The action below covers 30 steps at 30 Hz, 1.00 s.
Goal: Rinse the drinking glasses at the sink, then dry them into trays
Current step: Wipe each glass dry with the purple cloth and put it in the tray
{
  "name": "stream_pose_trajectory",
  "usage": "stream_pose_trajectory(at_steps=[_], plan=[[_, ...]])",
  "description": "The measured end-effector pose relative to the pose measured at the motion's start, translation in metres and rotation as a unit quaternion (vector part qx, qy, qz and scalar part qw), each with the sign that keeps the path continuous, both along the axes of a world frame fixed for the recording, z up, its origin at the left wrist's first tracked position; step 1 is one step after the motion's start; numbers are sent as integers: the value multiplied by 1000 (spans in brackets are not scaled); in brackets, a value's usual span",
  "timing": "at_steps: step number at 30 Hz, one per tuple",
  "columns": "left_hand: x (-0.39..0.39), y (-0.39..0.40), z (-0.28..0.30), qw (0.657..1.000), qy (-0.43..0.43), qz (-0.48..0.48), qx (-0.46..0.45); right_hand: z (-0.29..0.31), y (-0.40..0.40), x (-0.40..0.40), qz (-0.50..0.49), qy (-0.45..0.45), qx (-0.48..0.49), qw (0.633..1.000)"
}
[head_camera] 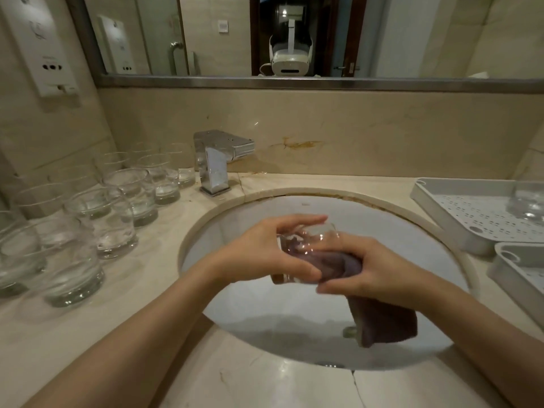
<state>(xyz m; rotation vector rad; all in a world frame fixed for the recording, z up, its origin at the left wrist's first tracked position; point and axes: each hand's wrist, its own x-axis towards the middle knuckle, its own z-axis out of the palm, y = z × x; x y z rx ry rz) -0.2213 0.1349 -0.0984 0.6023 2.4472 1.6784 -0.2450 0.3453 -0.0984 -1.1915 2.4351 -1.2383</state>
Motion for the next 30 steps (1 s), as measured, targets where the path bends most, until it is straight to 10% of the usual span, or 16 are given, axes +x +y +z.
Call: stream_pose_trajectory(at_steps=[6, 14, 19, 23, 27, 30], plan=[[1, 2, -2, 998, 6, -8, -56, -18, -6, 2, 0, -48, -47, 998], [5, -8, 6, 995, -74, -24, -68, -24, -2, -6, 17, 253, 24, 967], [6, 0, -8, 989, 48, 32, -138, -25, -5, -10, 10, 75, 9, 997], [10, 6, -12, 918, 239, 28, -314, -21, -3, -4, 13, -115, -32, 993], [5, 5, -8, 916, 288, 30, -278, -13, -2, -3, 11, -57, -62, 996], [5, -3, 4, 978, 107, 10, -176, -16, -1, -4, 15, 67, -41, 997]])
